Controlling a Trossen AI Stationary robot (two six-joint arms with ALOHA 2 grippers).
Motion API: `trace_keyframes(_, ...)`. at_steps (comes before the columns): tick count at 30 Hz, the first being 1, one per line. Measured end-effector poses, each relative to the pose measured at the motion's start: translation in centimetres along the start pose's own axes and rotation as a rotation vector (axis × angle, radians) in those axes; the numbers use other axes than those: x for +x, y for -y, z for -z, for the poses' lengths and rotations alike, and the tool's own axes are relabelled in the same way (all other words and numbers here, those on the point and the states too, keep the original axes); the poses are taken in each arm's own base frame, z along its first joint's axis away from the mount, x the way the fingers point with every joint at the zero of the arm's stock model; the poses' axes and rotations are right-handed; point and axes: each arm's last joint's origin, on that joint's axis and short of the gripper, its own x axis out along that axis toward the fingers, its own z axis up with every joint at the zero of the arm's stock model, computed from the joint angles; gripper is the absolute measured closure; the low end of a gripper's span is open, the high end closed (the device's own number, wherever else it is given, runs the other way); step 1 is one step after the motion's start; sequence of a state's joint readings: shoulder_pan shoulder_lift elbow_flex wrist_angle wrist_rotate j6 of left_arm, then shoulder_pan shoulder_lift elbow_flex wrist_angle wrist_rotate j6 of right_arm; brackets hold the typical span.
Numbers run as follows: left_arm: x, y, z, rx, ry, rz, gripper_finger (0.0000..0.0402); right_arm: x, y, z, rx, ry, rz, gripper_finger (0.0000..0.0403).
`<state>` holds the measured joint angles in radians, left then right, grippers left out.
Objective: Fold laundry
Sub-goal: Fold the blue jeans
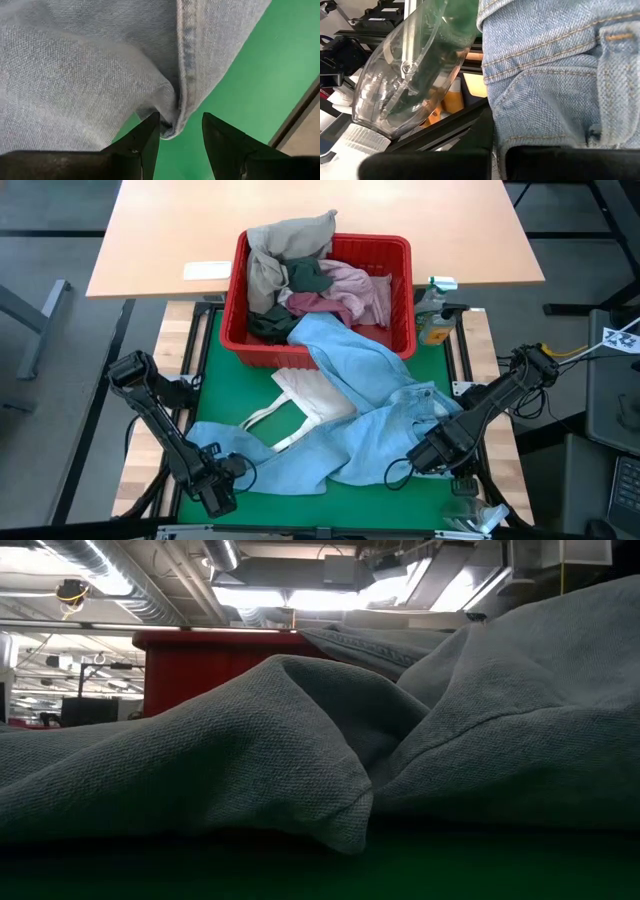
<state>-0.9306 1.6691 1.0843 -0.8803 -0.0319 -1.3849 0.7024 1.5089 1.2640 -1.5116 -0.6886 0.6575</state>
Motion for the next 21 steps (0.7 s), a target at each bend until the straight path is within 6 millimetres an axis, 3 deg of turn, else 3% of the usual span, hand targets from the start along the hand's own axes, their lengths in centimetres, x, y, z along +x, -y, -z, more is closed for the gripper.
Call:
trace_keyframes(8, 1.1, 0.1, 0.0, -0.003, 0.014, 0.077, 0.0299, 0.0, 0.1, -0.1, 0.000, 0.022, 0.027, 0.0388)
trace_keyframes(16, 1.2, 0.1, -0.3, -0.043, -0.123, 0.104, 0.0392, 0.0, 0.1, -0.1, -0.001, 0.023, 0.027, 0.0388)
trace_keyframes(21, -0.3, 1.0, -1.6, -0.037, -0.184, 0.170, 0.0397, 0.0, 0.1, -0.1, -0.001, 0.023, 0.027, 0.0388)
